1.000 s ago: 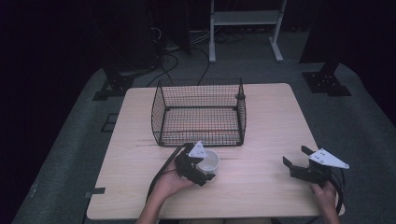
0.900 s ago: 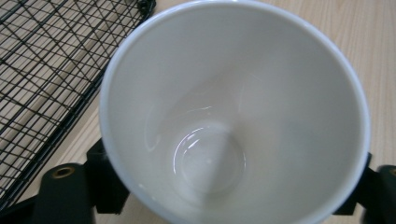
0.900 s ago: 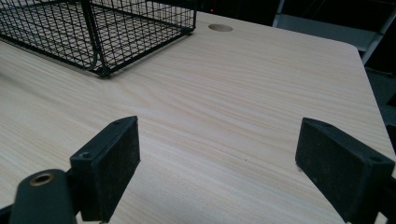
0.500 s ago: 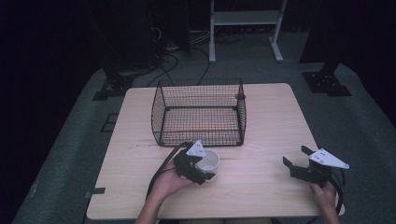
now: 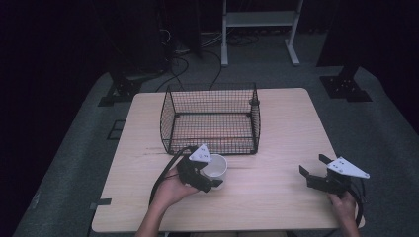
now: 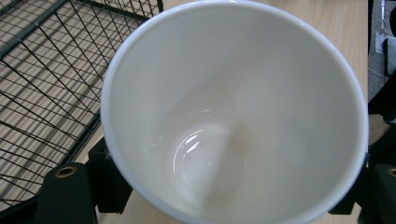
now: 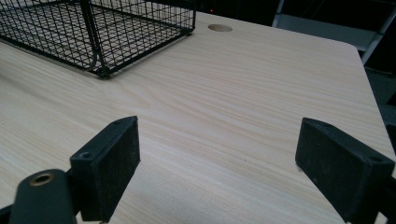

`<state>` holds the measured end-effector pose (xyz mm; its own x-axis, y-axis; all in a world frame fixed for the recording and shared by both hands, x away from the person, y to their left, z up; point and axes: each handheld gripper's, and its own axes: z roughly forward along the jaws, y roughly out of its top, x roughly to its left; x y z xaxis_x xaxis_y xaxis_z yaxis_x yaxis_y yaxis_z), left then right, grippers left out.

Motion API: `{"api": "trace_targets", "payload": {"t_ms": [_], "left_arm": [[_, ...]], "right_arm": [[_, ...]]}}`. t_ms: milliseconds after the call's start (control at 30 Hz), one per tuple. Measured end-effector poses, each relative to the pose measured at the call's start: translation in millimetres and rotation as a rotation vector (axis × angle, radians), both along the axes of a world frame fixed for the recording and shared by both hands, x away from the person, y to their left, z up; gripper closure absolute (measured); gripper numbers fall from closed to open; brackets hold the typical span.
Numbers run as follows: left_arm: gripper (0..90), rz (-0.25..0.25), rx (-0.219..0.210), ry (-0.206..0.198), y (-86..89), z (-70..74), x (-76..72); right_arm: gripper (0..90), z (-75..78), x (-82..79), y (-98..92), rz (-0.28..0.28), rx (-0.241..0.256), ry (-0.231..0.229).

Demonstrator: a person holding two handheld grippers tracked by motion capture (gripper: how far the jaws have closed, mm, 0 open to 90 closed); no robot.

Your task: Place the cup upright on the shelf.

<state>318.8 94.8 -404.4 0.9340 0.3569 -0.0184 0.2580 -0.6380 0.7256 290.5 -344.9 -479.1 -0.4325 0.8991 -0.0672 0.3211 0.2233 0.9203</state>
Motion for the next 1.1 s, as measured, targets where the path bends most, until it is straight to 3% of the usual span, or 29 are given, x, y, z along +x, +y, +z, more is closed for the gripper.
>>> {"api": "trace_targets", "payload": {"t_ms": [433, 1100], "left_arm": [[21.7, -0.008, 0.021, -0.001, 6.6, 14.3, 3.8], [21.7, -0.004, 0.017, -0.015, 13.6, 37.3, 11.0]], "right_arm": [[13.1, 0.0, -0.1, -0.1, -0.002, 0.000, -0.001], [13.1, 0.1, -0.2, 0.5, -0.002, -0.004, 0.002]]}}
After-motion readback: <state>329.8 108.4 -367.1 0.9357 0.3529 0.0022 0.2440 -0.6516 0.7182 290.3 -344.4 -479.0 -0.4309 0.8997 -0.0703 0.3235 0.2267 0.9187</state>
